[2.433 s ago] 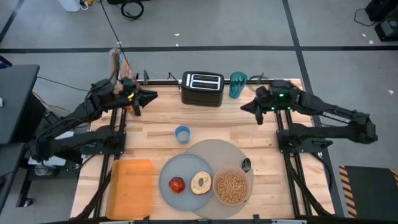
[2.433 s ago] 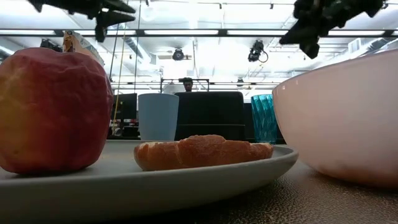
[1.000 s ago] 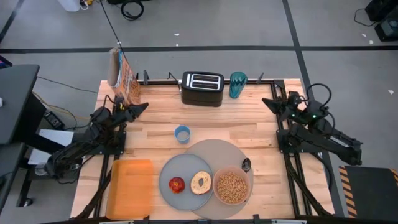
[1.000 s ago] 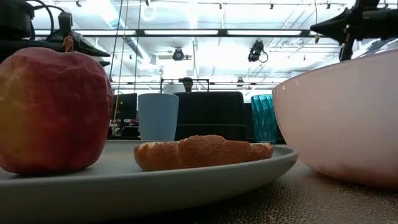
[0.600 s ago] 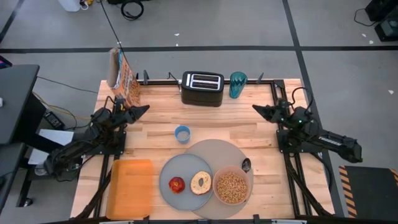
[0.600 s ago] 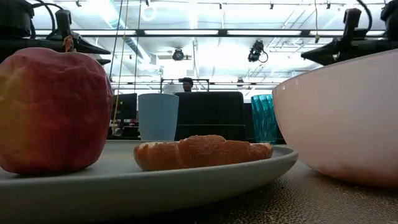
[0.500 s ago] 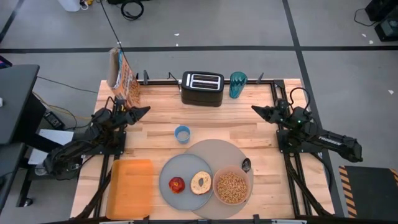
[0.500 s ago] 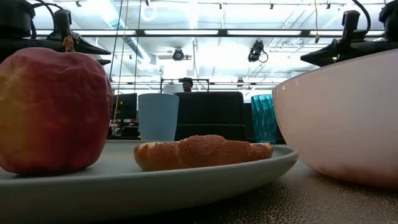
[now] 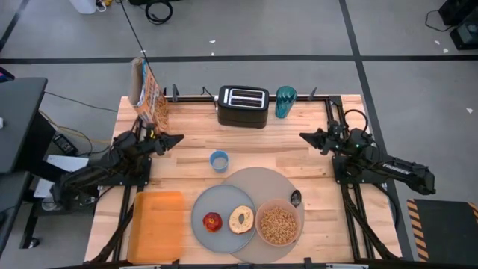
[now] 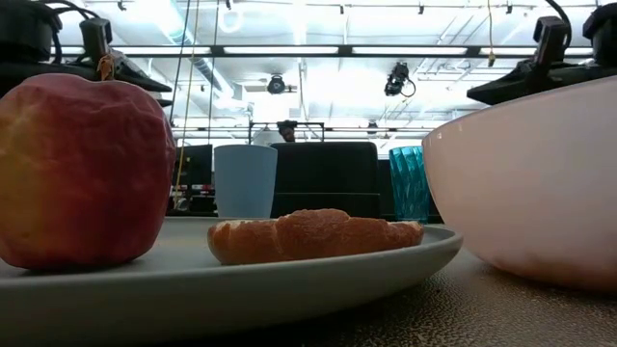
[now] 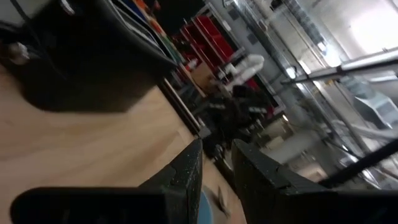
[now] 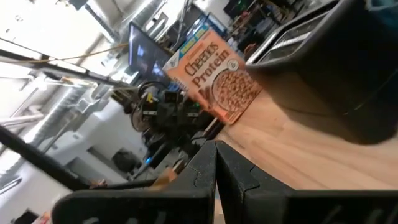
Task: Arrange a breakfast setting
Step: Return to Home Position
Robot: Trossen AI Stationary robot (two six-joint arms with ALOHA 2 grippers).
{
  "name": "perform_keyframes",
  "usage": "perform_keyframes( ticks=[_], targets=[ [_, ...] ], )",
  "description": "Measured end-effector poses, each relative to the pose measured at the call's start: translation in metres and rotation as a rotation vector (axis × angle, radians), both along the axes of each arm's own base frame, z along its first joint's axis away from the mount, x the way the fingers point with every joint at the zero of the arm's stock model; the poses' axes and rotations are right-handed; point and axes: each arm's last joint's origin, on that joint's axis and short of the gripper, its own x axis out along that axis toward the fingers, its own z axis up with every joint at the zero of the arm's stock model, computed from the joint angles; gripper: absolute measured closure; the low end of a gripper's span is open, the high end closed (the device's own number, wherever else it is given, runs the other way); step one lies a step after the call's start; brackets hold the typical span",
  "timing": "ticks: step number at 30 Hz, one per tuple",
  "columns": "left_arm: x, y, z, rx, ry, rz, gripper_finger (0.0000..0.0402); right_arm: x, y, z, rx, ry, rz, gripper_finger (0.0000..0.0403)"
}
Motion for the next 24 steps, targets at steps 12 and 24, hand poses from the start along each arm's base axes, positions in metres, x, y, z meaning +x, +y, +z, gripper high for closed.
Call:
perform_keyframes(
  ticks=[12,24],
  targets=[
    [0.007,-0.021,-0.002,-0.021,0.011,-0.129,0.0336,0.0,-0.001,-0.004,0.017,0.042,-0.022,0.0387],
    [0.008,-0.04,0.0,0.024,0.006,-0.148,0.0362,0.0,-0.002,-0.005,0.025,0.044,-0.051,0.0387]
  ],
)
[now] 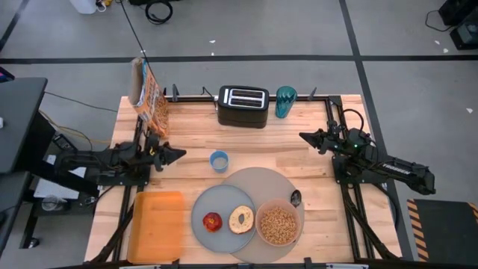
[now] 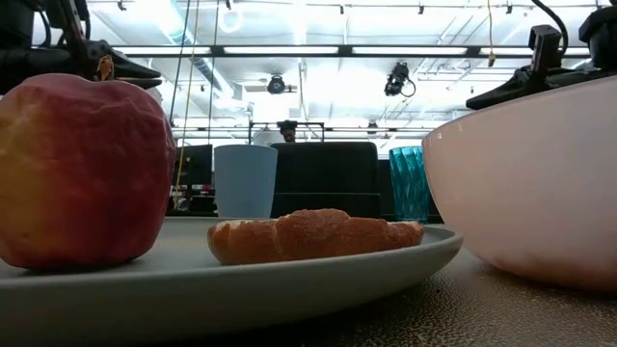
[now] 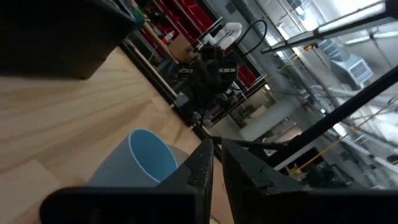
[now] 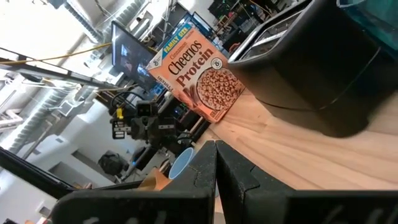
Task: Arrange a breakfast setting
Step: Return to Home Position
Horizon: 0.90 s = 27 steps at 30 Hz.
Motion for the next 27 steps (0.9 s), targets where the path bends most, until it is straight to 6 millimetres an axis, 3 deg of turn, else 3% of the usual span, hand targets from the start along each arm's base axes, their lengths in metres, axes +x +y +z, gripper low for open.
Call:
perform_keyframes(
  ticks=[10,14,23,27],
  targets=[
    [0.0,0.002,-0.001,0.058,0.018,0.047,0.0363,0.001,0.002,-0.001,-0.005,0.007,0.059,0.0387],
    [0.0,0.005,-0.001,0.146,0.038,0.085,0.0363,0.001,0.004,0.0,-0.199,0.054,0.152,0.0387],
    [-0.002,0.014,0.0,0.317,0.099,0.267,0.0363,0.001,0.004,0.0,-0.671,0.18,0.122,0.0387],
    [-0.002,0.014,0.0,0.45,0.141,0.275,0.0363,0.001,0.004,0.0,-0.749,0.2,0.116,0.0387]
  ],
)
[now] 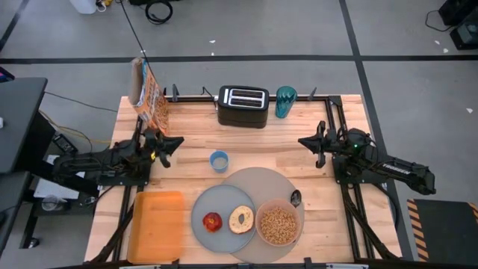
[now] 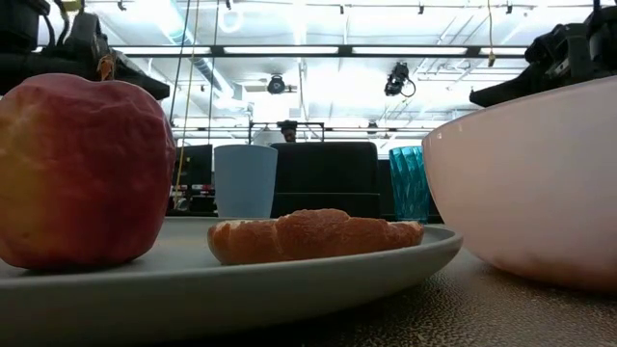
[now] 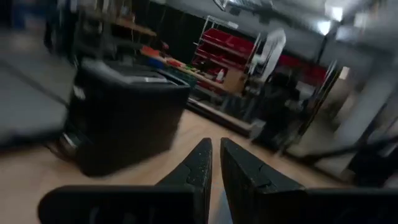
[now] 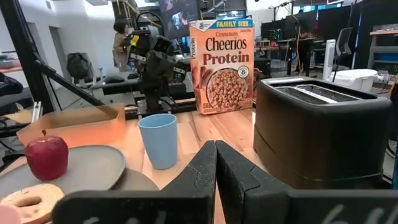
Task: Arrange a breakfast setting
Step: Return to Home Position
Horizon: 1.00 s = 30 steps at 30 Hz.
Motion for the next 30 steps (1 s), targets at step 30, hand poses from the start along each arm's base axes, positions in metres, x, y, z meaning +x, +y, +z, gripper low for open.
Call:
perform_keyframes(
  ticks=[30],
  targets=[
    [-0.0005,-0.0002,0.006,0.444,0.135,0.036,0.0363,0.0,0.0,0.0,0.008,-0.002,0.001,0.0387]
  ],
)
